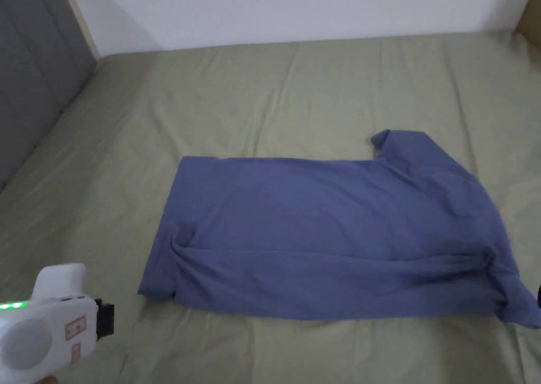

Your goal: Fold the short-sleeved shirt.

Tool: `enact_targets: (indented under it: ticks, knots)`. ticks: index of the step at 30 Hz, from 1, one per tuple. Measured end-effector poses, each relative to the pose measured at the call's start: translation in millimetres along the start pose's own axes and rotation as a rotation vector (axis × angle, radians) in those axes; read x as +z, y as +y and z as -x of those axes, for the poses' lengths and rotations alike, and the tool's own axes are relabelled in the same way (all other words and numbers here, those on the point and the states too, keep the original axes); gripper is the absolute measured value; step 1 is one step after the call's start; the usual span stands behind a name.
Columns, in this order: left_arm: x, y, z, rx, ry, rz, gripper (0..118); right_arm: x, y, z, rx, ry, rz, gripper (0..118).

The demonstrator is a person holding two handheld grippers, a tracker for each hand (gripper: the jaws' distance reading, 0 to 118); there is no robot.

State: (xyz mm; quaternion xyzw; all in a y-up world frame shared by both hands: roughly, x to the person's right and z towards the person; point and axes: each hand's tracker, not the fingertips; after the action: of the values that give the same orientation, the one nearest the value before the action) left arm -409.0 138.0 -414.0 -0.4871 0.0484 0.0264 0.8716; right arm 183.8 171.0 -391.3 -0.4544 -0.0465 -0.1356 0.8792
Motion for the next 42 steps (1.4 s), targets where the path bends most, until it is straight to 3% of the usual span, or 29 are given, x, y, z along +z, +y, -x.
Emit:
enact_targets:
  ticks: [5,6,9,10,14,16,17,18,19,20,21,22,23,25,27,28,29,30,32,36,42]
  knots:
    - [-22.8,7.2,3.1,0.061,-0.051,-0.004,1,-2.1,-28.3,11.8,0.013,-0.009,0.03,0]
    - [-28.2,17.2,1.6,0.077,-0.066,-0.021,10,-4.7,-30.6,11.1,0.008,-0.005,0.036,0]
    - [-53.8,40.7,-5.0,0.103,-0.108,-0.03,77,-10.5,-33.4,12.4,0.0,-0.008,0.043,0]
    - [-65.2,47.4,-9.0,0.101,-0.101,-0.024,84,-12.4,-33.2,12.9,-0.001,-0.008,0.043,0]
    - [-106.8,52.3,-30.1,0.116,-0.035,0.112,76,-22.3,-31.0,14.4,-0.005,0.002,0.052,0]
    - [-99.3,49.1,-34.7,0.089,-0.019,0.062,70,-27.1,-26.6,13.7,-0.023,0.015,0.038,1]
    - [-94.6,52.1,-34.0,0.099,-0.012,0.057,57,-34.3,-21.2,6.8,-0.029,0.026,0.036,11]
    - [-90.7,55.3,-30.9,0.113,0.006,0.02,57,-41.0,-13.2,4.7,-0.031,0.035,0.042,11]
    - [-80.7,54.2,-28.5,0.139,0.028,0.006,50,-48.9,-5.4,4.1,-0.031,0.034,0.049,17]
    - [-80.3,56.5,-24.2,0.168,-0.05,0.044,28,-57.8,1.5,3.4,-0.024,0.034,0.055,31]
    - [-80.8,56.7,-22.0,0.174,-0.071,0.061,1,-72.0,8.4,-0.7,0.009,0.021,0.051,61]
    - [-78.9,55.6,-20.1,0.166,-0.066,0.047,1,-86.8,14.8,-3.3,0.021,-0.005,0.057,81]
    - [-69.5,54.6,-16.0,0.164,-0.076,0.045,1,-101.6,19.7,-6.2,0.026,-0.012,0.079,85]
    - [-62.5,51.2,-15.5,0.164,-0.082,0.041,1,-123.1,24.0,-5.6,-0.039,-0.005,0.178,86]
    - [-54.4,48.4,-15.0,0.16,-0.096,0.034,1,-115.5,26.7,4.1,0.029,-0.01,0.121,80]
    - [-54.6,51.1,-13.0,0.157,-0.104,0.035,1,-108.0,29.0,7.9,0.051,0.039,0.1,69]
    - [-50.2,51.7,-11.7,0.158,-0.108,0.033,1,-101.2,28.2,13.5,0.022,0.074,0.097,45]
    - [-45.7,51.7,-11.1,0.15,-0.11,0.027,1,-97.2,31.1,17.1,0.025,0.041,0.113,9]
    - [-39.7,53.6,-4.8,0.137,-0.111,0.012,1,-83.8,31.2,19.5,0.119,0.02,0.08,9]
    - [-15.4,46.6,6.6,0.111,-0.126,-0.011,1,-39.2,25.8,20.4,0.076,0.067,0.081,9]
    - [24.4,-7.2,30.8,0.11,-0.143,0.016,1,7.2,-26.3,9.7,0.113,0.067,0.13,9]
